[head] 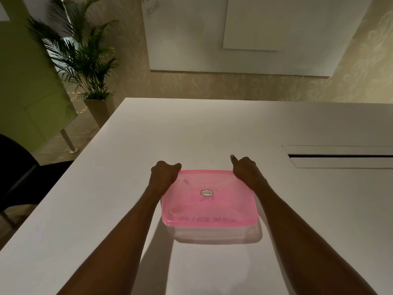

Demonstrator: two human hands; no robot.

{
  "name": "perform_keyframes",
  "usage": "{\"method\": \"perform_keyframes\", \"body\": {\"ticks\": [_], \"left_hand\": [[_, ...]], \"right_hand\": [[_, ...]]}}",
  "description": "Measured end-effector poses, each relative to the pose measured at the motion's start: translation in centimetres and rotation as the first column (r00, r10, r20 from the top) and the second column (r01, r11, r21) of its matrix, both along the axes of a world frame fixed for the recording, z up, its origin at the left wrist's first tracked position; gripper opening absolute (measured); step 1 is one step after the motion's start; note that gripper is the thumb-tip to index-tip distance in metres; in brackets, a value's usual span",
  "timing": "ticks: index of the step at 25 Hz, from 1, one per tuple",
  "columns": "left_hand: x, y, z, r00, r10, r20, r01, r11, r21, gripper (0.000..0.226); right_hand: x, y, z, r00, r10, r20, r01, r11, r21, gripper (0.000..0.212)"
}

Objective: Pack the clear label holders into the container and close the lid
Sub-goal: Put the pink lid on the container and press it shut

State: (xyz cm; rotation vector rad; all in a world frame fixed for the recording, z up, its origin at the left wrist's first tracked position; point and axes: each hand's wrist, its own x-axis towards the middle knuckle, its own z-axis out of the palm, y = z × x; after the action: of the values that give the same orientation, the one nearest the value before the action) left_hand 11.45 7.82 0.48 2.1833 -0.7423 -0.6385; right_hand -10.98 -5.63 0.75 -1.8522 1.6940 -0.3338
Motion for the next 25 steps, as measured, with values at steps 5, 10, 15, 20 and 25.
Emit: {"method": "perform_keyframes", "body": {"ticks": [5,10,15,20,25], "left_hand": [[-0.2,0.2,-0.3,0.996,0.05,0.069,-0.047,0.998,-0.052,0.037],[-1.4,2.6,1.3,0.977,0.053,0.207,-0.051,0.999,-0.013,0.054],[-4.5,7.7,0.0,0.945,-0.005,0.326,-0.048,0.987,0.154,0.071],[-7.0,9.0,-0.2,0.962,0.079,0.262,-0.104,0.991,0.081,0.061],[-6.9,9.3,-0.1,0.985,0.113,0.133,-0.113,0.994,-0.007,0.055]], "right_hand": [[-0.3,1.3,0.9,0.976,-0.164,0.145,0.175,0.982,-0.071,0.064],[-1.8,4.9,3.9,0.992,-0.104,0.071,0.111,0.989,-0.102,0.063],[-5.0,11.4,1.8,0.98,-0.126,-0.155,0.116,0.991,-0.071,0.072],[-4.9,12.9,0.9,0.975,-0.203,-0.086,0.199,0.978,-0.056,0.063],[-5.0,12.8,0.0,0.957,-0.247,0.152,0.252,0.968,-0.01,0.059]]}}
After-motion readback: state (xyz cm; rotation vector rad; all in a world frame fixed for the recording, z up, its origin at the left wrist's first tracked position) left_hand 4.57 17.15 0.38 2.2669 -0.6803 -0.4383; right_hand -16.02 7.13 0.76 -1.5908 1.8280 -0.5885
